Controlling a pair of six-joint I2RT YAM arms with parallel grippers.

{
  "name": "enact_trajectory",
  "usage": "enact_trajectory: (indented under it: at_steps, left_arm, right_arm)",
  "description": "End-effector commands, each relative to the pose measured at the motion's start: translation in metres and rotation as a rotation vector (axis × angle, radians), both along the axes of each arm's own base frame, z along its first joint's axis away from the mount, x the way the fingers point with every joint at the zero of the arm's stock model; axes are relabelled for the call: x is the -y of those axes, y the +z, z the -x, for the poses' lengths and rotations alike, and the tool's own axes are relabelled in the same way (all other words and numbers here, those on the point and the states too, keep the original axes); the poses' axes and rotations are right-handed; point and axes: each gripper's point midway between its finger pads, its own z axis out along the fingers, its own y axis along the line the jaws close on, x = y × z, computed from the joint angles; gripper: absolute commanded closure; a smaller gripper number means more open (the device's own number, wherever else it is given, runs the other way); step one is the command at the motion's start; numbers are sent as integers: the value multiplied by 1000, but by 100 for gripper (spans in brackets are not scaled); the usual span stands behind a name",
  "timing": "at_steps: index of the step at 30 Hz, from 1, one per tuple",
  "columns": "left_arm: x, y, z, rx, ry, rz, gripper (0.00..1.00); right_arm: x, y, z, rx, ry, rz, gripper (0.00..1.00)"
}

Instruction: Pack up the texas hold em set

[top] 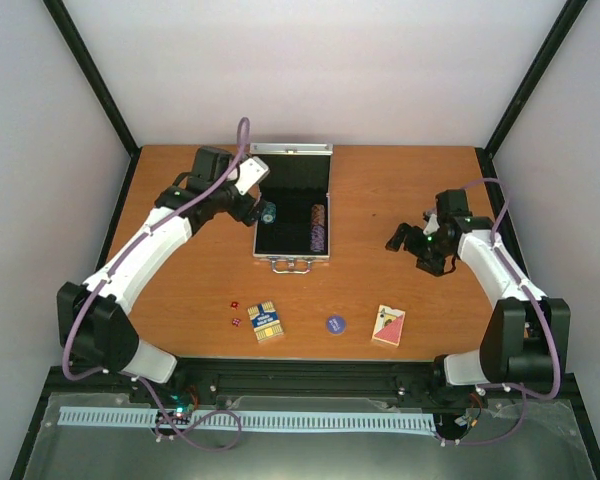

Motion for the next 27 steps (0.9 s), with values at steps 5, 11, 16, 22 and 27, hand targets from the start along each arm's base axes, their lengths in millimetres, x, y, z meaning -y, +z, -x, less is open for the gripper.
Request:
enact_trajectory:
  at_steps: [5, 11, 16, 22, 27]
  left_arm:
    - [-20, 29, -6, -13, 304, 238, 0]
    - [-26, 35, -1, -81, 410, 333, 0]
    - [-16, 24, 19, -253, 449, 426, 0]
    - [-34, 18, 46, -299, 537, 406, 0]
    - [-49, 26, 61, -272, 600, 422, 0]
  right_arm:
    - [-24, 28, -7, 76, 115, 69, 0]
    - [-53, 35, 2, 95, 229, 166, 0]
    - [-66, 40, 8, 109, 278, 233, 0]
    - [-64, 31, 28, 70, 265, 341, 0]
    - [-38, 4, 68, -33, 211, 483, 0]
